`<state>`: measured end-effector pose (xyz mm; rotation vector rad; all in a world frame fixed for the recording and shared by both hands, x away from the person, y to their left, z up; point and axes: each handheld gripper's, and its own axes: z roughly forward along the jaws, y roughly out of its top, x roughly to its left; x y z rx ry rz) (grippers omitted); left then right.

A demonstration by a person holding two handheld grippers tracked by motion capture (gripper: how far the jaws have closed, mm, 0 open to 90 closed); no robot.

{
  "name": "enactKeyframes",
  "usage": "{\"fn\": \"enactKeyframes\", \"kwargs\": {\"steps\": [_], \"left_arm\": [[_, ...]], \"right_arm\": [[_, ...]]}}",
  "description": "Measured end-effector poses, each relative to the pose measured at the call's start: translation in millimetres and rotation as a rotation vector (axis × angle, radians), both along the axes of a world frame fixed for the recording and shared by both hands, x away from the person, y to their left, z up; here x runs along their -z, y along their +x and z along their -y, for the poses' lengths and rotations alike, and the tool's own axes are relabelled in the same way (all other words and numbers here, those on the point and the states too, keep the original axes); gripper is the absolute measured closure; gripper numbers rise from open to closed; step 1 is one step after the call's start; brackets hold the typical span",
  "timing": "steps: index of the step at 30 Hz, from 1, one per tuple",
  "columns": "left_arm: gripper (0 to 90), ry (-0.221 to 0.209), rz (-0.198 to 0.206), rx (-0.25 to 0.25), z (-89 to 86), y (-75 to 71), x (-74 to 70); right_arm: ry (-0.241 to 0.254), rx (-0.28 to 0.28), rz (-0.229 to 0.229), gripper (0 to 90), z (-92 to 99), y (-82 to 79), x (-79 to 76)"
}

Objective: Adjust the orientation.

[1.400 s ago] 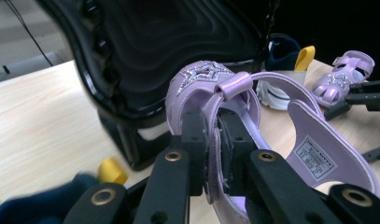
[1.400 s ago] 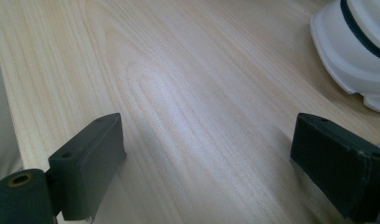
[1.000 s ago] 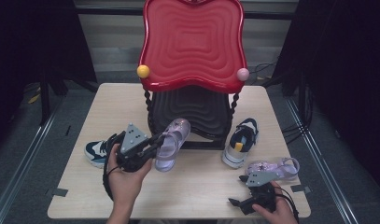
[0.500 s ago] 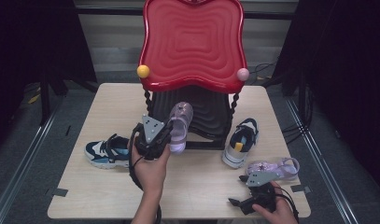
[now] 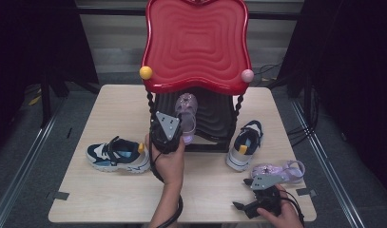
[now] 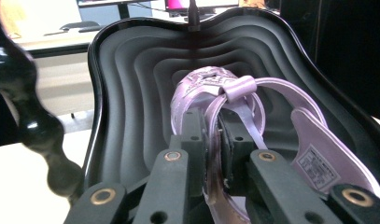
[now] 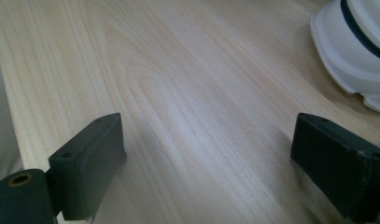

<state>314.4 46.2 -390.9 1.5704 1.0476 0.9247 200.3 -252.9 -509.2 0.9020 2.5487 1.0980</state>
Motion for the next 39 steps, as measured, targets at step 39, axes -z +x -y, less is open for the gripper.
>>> {"fn": "enactKeyframes", "kwargs": {"steps": [39], "left_arm": [[76.0,-0.012,-0.014,-0.062,4.9,53.0,3.6]], "right_arm": [[0.000,0.000,0.000,9.1,-0.1,-0.1,0.0]]}}
